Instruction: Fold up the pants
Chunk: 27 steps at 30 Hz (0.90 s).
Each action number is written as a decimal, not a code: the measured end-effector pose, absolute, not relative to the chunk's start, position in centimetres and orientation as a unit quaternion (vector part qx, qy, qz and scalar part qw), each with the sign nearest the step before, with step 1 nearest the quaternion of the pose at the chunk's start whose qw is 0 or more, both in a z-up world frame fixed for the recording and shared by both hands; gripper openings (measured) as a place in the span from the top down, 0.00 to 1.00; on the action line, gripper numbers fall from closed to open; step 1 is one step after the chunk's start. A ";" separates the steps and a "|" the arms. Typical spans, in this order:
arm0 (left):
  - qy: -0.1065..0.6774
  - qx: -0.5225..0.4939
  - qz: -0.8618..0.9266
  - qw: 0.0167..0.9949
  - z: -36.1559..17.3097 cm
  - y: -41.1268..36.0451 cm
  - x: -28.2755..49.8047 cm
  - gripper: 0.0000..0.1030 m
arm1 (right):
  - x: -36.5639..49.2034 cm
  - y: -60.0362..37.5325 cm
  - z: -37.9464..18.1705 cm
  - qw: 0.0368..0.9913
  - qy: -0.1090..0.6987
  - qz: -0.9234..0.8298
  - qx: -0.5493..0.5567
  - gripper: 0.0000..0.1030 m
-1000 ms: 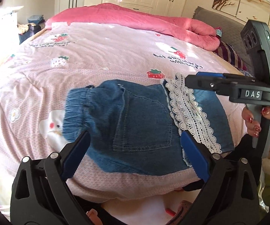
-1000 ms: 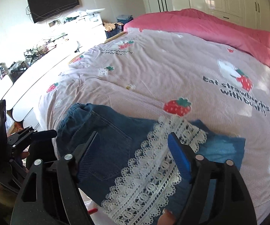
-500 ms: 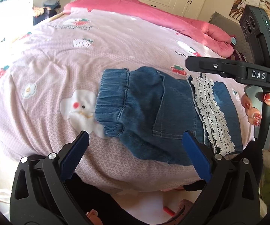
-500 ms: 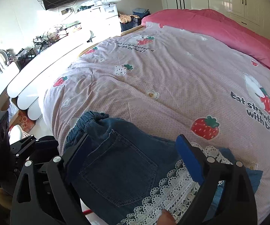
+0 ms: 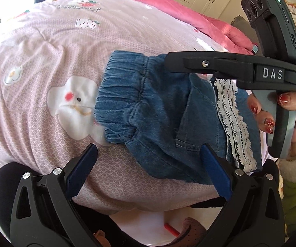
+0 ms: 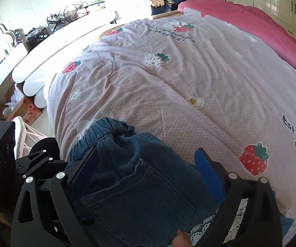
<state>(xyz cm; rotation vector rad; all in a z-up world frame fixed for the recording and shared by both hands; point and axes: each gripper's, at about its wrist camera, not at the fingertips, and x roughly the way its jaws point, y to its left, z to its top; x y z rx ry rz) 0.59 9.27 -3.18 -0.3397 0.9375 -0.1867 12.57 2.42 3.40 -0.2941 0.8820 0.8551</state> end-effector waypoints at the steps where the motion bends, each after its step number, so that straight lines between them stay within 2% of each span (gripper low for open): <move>1: 0.448 -0.169 -0.090 0.873 -3.3 9.4 0.6 0.09 | 12.8 2.9 3.3 0.802 0.415 0.405 -0.141 0.09; 9: 0.442 -0.187 -0.096 0.872 -3.3 10.4 0.9 0.09 | 15.0 6.1 2.2 0.746 0.470 0.458 -0.113 0.11; 11: 0.415 -0.159 -0.119 0.888 -3.3 10.4 1.1 0.09 | 15.2 6.9 1.3 0.728 0.487 0.468 -0.117 0.29; 12: 0.414 -0.159 -0.120 0.888 -3.2 10.5 1.3 0.09 | 15.2 7.1 0.8 0.722 0.495 0.468 -0.118 0.35; 13: 0.413 -0.162 -0.120 0.888 -3.2 10.6 1.4 0.09 | 15.2 7.3 0.4 0.719 0.501 0.467 -0.119 0.50; 17: 0.409 -0.183 -0.124 0.885 -3.3 11.1 1.9 0.09 | 15.1 6.2 0.7 0.725 0.492 0.471 -0.101 0.64; 25: 0.392 -0.219 -0.142 0.882 -2.4 12.5 3.5 0.10 | 13.9 2.7 4.2 0.731 0.459 0.503 -0.043 0.68; 27: 0.388 -0.225 -0.147 0.881 -2.0 12.7 3.7 0.19 | 13.5 2.2 4.7 0.734 0.451 0.506 -0.041 0.68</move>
